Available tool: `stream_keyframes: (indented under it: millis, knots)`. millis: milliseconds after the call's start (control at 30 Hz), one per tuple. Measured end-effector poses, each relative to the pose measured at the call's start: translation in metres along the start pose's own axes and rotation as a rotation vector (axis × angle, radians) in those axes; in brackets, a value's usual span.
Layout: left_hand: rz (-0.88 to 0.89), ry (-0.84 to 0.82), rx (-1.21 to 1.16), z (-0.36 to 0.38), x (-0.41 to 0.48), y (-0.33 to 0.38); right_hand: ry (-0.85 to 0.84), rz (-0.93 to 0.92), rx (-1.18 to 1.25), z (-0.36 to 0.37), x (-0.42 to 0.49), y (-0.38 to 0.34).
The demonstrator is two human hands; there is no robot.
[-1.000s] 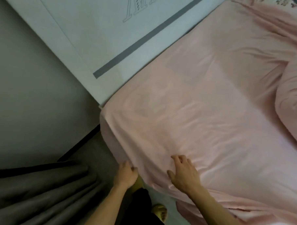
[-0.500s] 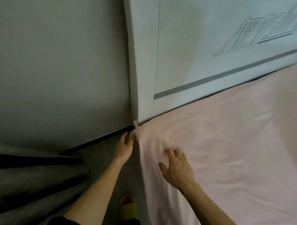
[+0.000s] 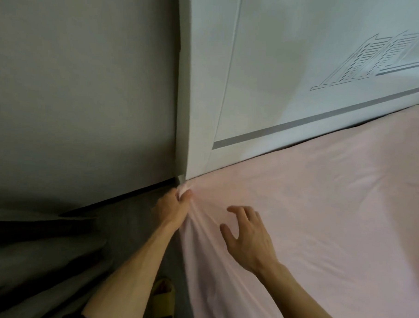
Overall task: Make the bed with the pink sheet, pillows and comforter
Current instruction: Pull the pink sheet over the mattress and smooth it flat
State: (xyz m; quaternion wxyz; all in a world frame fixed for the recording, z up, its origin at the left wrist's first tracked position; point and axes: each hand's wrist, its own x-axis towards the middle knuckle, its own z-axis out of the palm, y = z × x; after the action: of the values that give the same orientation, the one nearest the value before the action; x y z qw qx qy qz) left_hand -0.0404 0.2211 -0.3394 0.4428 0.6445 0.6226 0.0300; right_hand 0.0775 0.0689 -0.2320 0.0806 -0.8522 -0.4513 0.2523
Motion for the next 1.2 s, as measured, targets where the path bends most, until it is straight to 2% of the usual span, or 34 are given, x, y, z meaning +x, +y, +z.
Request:
stream_keyframes:
  millis: [67, 133, 200, 300, 367, 433, 500, 567, 667, 767, 833, 933, 1067, 1167, 1200]
  knots:
    - [-0.129, -0.105, -0.082, 0.010, 0.014, -0.002, 0.052, -0.023, -0.042, -0.009, 0.005, 0.011]
    - [-0.114, -0.155, -0.040, 0.018, 0.018, -0.002, 0.031, 0.007, -0.112, -0.010, 0.002, 0.034]
    - [-0.110, -0.132, -0.010, 0.015, 0.013, -0.007, -0.057, 0.050, -0.185, -0.001, -0.012, 0.056]
    - [-0.209, -0.031, 0.073, 0.006, 0.001, -0.023, -0.104, 0.057, -0.204, 0.023, -0.042, 0.071]
    - [-0.129, -0.021, 0.153, 0.008, -0.017, -0.027, -0.102, 0.072, -0.207, 0.036, -0.062, 0.076]
    - [-0.057, 0.007, 0.060, 0.018, -0.044, -0.024, -0.114, 0.067, -0.239, 0.048, -0.085, 0.080]
    - [-0.022, 0.113, -0.074, 0.038, -0.076, -0.023, -0.100, 0.037, -0.257, 0.058, -0.106, 0.088]
    - [0.102, 0.224, -0.042, 0.060, -0.117, -0.030, -0.088, 0.013, -0.261, 0.063, -0.129, 0.101]
    - [0.444, 0.101, 0.203, 0.092, -0.184, -0.054, -0.103, 0.019, -0.270, 0.071, -0.174, 0.124]
    - [0.559, 0.006, 0.220, 0.123, -0.251, -0.078, -0.123, 0.069, -0.227, 0.080, -0.232, 0.151]
    - [0.522, -0.019, 0.207, 0.139, -0.296, -0.097, -0.132, 0.092, -0.196, 0.085, -0.277, 0.172]
    - [0.348, -0.177, 0.147, 0.155, -0.356, -0.118, -0.120, 0.181, -0.171, 0.087, -0.343, 0.206]
    - [0.197, -0.315, 0.175, 0.172, -0.446, -0.131, -0.333, 0.369, -0.263, 0.072, -0.436, 0.251]
    - [0.100, -0.311, 0.216, 0.186, -0.494, -0.136, -0.334, 0.496, -0.271, 0.066, -0.483, 0.275]
    - [0.009, -0.314, 0.221, 0.187, -0.513, -0.131, -0.337, 0.545, -0.262, 0.065, -0.499, 0.281]
